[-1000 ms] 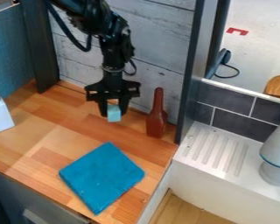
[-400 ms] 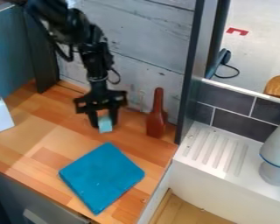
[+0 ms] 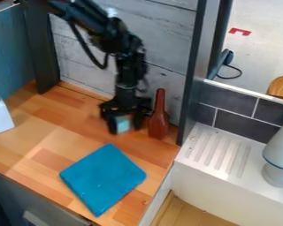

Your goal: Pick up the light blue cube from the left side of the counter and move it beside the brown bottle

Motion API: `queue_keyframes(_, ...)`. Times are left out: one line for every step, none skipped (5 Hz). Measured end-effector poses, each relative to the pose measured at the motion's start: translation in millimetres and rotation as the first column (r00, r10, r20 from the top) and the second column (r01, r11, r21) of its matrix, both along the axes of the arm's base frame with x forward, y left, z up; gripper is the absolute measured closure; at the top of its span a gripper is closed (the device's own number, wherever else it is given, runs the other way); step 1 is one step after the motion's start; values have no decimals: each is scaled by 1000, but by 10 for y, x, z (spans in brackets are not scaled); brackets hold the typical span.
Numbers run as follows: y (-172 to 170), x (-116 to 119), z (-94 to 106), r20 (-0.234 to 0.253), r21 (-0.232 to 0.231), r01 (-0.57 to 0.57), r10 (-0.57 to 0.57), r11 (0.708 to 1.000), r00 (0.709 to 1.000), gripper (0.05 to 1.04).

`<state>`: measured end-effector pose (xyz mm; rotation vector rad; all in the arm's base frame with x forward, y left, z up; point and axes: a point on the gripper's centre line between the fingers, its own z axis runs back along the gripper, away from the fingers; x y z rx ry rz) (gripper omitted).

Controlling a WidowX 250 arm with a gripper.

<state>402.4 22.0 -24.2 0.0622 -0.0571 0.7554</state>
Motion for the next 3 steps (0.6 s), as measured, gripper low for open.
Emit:
queue_keyframes(-49, -112, 31, 0, -7, 1, -1, 1000, 1000, 81)
queue_keyframes(-34, -307, 533, 101, -21, -23, 25, 1000, 995, 83)
queue_keyframes(61, -619, 1082, 186, -41, -84, 90, 996, 978, 83)
